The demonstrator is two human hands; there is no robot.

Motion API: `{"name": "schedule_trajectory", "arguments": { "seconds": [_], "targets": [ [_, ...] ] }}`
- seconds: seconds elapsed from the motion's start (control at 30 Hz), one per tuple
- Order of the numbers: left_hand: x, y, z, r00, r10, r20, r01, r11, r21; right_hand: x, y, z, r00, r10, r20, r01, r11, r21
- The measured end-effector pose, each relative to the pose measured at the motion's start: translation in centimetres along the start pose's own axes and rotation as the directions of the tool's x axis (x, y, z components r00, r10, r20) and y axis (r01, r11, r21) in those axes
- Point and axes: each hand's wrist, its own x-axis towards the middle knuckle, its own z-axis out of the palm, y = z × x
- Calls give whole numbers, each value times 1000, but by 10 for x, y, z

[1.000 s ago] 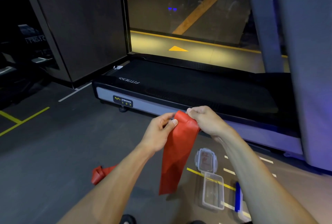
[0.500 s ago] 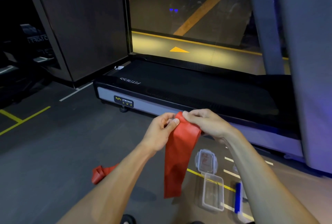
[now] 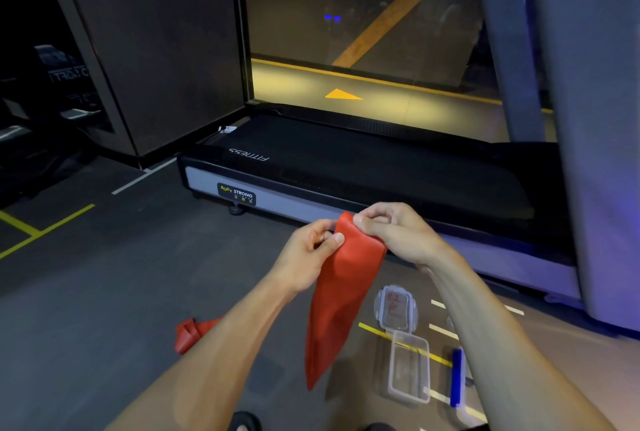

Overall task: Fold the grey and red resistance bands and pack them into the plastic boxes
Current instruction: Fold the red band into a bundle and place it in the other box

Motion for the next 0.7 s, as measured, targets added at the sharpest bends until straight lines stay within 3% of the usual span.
{"name": "schedule_trajectory", "arguments": {
  "seconds": [0.27,0.37,0.47,0.7],
  "targets": [
    [2,-2,4,1000,18,-18,-19,1000,-11,-4,-1,-1,995,-56,77,68,985,-160],
    [2,1,6,999,15,-48,-16,1000,-22,-3,3,-2,995,-20,96,33,989,-146],
    [3,3,7,998,0,-69,-4,998,-56,-1,2,-1,997,-11,76,21,990,-137],
    [2,4,6,996,-30,-87,21,995,-101,2,9,-5,989,-150,7,147,956,-252]
  ]
}}
